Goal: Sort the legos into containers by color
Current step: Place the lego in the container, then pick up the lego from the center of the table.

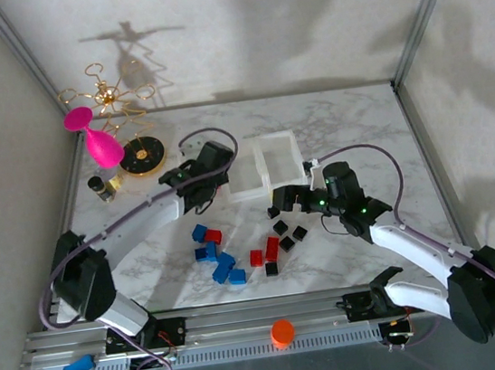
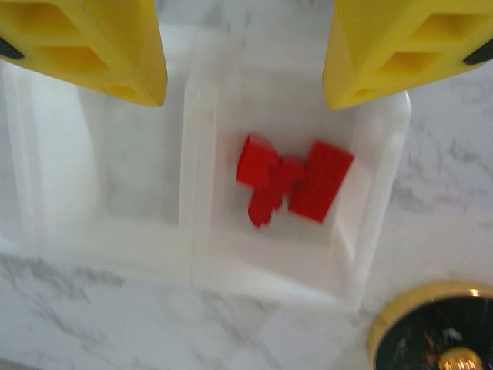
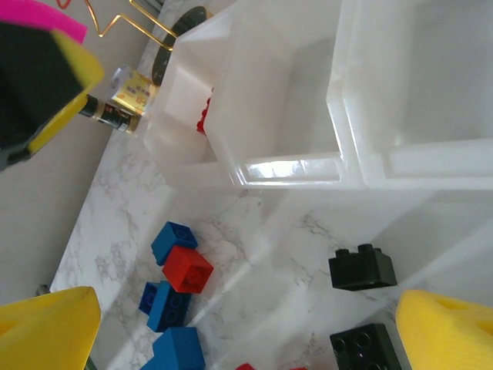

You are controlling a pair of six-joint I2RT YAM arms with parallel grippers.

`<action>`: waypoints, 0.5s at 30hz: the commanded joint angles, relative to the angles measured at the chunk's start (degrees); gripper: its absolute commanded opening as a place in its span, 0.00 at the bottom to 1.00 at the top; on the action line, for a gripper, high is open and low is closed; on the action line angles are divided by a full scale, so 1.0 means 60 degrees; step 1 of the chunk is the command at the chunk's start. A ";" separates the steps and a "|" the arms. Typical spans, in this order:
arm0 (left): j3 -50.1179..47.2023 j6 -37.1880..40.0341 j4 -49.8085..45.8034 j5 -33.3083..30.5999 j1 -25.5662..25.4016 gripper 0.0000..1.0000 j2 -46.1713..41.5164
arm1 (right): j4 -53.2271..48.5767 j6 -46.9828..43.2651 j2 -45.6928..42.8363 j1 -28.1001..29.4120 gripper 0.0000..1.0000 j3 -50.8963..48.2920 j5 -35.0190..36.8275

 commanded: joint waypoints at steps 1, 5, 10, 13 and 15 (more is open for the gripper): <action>-0.1024 -0.0711 -0.0422 -0.0076 -0.0682 0.56 -0.0623 | -0.0640 -0.0336 -0.0291 0.0093 0.99 -0.0030 0.0062; -0.2085 -0.1463 -0.0423 0.0033 -0.1575 0.58 -0.1266 | -0.0738 -0.0356 -0.0391 0.0195 0.99 -0.0357 -0.0156; -0.3122 -0.2289 -0.0431 0.0094 -0.2432 0.60 -0.1444 | -0.0606 -0.0218 -0.0533 0.0443 0.99 -0.0816 -0.0068; -0.3643 -0.2597 -0.0206 0.0214 -0.2503 0.61 -0.1374 | -0.0379 -0.0065 -0.0570 0.0506 0.99 -0.1020 -0.0085; -0.3822 -0.2731 -0.0054 0.0104 -0.2521 0.61 -0.1327 | -0.0258 0.0020 -0.0554 0.0539 0.99 -0.1079 -0.0092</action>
